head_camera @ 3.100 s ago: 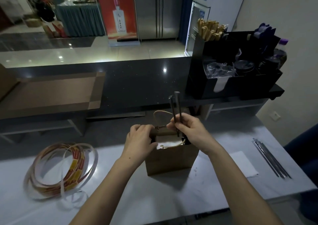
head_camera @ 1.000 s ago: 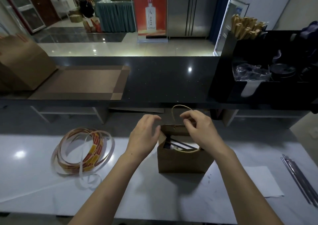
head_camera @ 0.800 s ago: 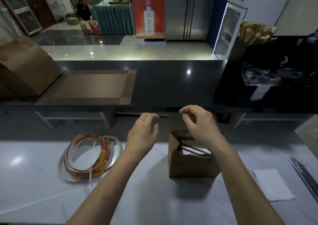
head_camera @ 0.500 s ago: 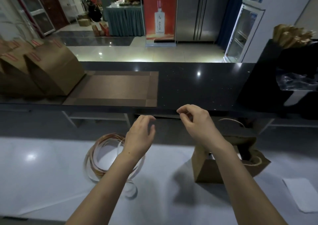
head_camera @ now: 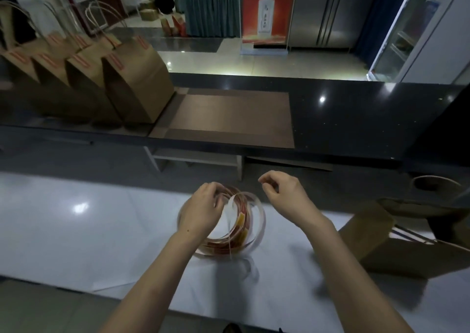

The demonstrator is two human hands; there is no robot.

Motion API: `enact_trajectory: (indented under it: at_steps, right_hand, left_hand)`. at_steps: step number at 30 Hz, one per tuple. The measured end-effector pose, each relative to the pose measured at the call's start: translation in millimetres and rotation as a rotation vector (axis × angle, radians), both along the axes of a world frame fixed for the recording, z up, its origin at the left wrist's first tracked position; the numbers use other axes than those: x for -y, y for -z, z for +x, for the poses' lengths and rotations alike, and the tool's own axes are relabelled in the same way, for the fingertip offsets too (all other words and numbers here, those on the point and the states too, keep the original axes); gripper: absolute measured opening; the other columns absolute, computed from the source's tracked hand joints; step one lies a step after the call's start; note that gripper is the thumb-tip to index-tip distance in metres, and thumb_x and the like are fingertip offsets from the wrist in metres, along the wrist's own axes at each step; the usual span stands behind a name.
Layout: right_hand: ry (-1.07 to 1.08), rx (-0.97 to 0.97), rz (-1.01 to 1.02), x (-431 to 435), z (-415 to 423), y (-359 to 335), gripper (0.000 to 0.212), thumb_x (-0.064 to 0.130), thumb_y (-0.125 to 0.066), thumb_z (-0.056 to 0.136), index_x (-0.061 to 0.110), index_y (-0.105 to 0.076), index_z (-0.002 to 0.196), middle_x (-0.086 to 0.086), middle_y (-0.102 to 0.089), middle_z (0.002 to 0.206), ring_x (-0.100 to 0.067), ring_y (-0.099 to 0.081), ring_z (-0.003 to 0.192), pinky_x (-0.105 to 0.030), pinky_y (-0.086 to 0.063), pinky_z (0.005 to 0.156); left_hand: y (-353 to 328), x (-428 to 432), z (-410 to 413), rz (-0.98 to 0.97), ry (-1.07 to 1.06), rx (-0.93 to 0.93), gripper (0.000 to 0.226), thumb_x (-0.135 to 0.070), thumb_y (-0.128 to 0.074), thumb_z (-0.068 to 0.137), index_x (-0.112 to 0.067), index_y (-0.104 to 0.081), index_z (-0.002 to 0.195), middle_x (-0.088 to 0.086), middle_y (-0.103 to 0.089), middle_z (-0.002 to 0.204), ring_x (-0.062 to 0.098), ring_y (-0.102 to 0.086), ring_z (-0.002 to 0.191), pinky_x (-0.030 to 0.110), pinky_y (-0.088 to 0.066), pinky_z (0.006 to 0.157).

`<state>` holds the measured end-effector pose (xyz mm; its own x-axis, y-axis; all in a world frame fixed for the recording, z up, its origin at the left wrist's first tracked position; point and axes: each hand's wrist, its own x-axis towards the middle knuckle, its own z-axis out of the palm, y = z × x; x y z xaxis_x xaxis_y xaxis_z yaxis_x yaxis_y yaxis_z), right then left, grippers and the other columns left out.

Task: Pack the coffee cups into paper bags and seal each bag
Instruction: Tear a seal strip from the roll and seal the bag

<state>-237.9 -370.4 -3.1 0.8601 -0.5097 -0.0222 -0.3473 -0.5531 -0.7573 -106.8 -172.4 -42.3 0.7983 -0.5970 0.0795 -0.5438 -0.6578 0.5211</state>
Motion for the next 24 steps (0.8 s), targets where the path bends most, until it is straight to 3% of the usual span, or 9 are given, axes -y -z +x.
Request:
enact_trajectory:
  at_steps: [5,10,15,21,24]
  right_hand:
    - [0.011,-0.099,0.0,-20,14,40,0.015,0.021,-0.059,0.104,0.026,-0.071,0.112,0.009,-0.065,0.108,-0.007,-0.062,0.097,-0.023,-0.05,0.083]
    - [0.017,-0.224,0.02,-22,9,78,0.018,0.022,-0.056,0.103,0.022,-0.071,0.114,0.006,-0.068,0.11,-0.01,-0.063,0.095,-0.027,-0.052,0.083]
    - [0.108,-0.303,-0.004,-19,5,109,0.011,0.02,-0.057,0.1,0.021,-0.067,0.105,0.001,-0.068,0.104,-0.016,-0.062,0.091,-0.034,-0.054,0.081]
    - [0.245,-0.417,0.071,-17,2,137,0.024,0.032,-0.063,0.097,0.015,-0.061,0.113,-0.002,-0.066,0.103,-0.025,-0.062,0.096,-0.033,-0.049,0.08]
    - [0.277,-0.439,0.091,-17,3,149,0.02,0.033,-0.065,0.093,0.014,-0.064,0.096,0.001,-0.068,0.091,-0.023,-0.064,0.088,-0.033,-0.051,0.074]
  left_hand:
    - [33,-22,5,0.012,0.043,-0.034,0.013,-0.026,-0.058,0.098,-0.031,-0.065,0.108,-0.023,-0.058,0.099,0.004,-0.059,0.093,0.027,-0.047,0.076]
    - [58,-21,-4,0.058,-0.003,-0.245,0.031,-0.042,-0.061,0.099,-0.025,-0.063,0.125,-0.011,-0.07,0.116,0.008,-0.066,0.098,0.035,-0.057,0.083]
    - [67,-7,-11,0.094,-0.026,-0.3,0.05,-0.056,-0.064,0.095,-0.023,-0.059,0.133,-0.005,-0.073,0.117,0.015,-0.068,0.104,0.036,-0.057,0.085]
    - [77,4,-17,0.09,-0.073,-0.333,0.055,-0.043,-0.07,0.095,-0.024,-0.051,0.144,-0.003,-0.072,0.123,0.018,-0.07,0.107,0.034,-0.057,0.086]
    - [82,5,-17,0.074,-0.095,-0.35,0.057,-0.044,-0.072,0.094,-0.026,-0.051,0.144,-0.005,-0.071,0.121,0.017,-0.069,0.103,0.031,-0.055,0.082]
